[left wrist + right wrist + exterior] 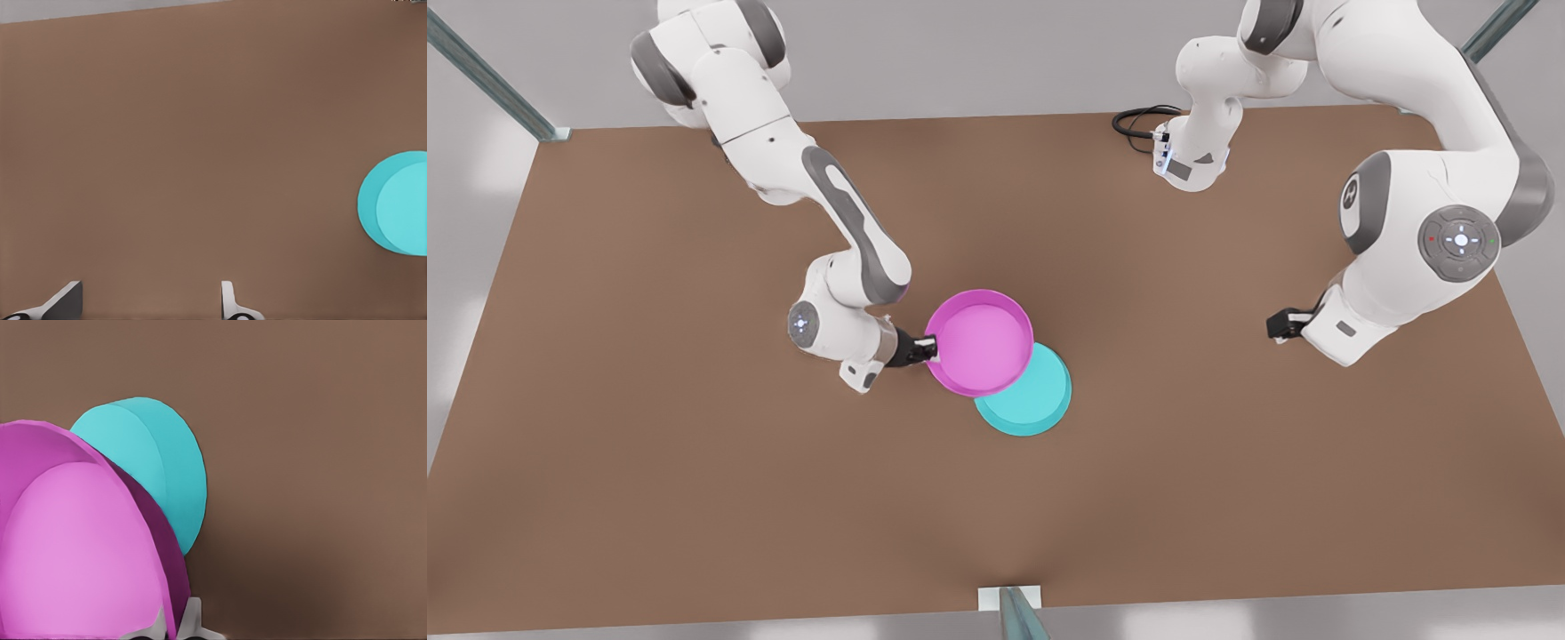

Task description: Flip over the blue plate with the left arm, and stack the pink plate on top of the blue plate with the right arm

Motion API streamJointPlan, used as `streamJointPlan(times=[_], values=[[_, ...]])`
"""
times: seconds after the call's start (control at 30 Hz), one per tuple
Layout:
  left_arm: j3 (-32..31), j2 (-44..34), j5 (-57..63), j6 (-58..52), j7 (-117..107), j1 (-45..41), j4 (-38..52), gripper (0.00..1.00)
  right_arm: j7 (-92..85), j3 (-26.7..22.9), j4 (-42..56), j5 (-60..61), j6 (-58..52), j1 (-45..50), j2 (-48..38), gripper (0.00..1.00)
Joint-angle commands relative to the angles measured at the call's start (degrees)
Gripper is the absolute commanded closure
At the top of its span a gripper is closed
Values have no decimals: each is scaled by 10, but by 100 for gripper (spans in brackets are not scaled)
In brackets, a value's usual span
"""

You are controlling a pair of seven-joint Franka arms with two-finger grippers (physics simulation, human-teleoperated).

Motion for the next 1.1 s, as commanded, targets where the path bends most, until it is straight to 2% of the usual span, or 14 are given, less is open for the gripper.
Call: streamJointPlan(times=[0.0,0.07,0.2,0.67,0.7,0.73,0.77,0.8,0.93,0.97,1.03,1.07], values=[[0,0,0,0,0,0,0,0,12,0,1,-6,7,5,1,79],[1,0,1,-1,0,-1,0,0,22,-6,20,54,26,43,25,79],[1,0,5,-2,0,-1,0,0,80,-6,68,59,63,72,69,79],[1,0,6,-4,-1,-1,0,0,74,-6,105,51,62,46,98,79],[1,0,6,-4,-1,-1,0,0,76,-6,105,54,62,46,98,75],[1,0,7,-4,-1,-1,0,0,77,-6,105,55,62,45,98,50],[1,0,7,-4,-1,-1,0,0,77,-6,105,55,62,46,98,30],[1,0,7,-4,-1,-1,0,0,74,-7,105,54,64,47,99,0],[1,-1,7,-5,-1,-1,-1,0,73,-7,105,52,64,45,92,0],[1,-1,7,-5,-1,-1,0,0,74,-23,102,52,57,47,71,0],[1,-1,7,-5,-1,-1,-1,0,74,-23,84,49,47,28,24,0],[1,-1,7,-5,-1,-1,-1,0,61,-23,66,47,8,-2,-15,0]])
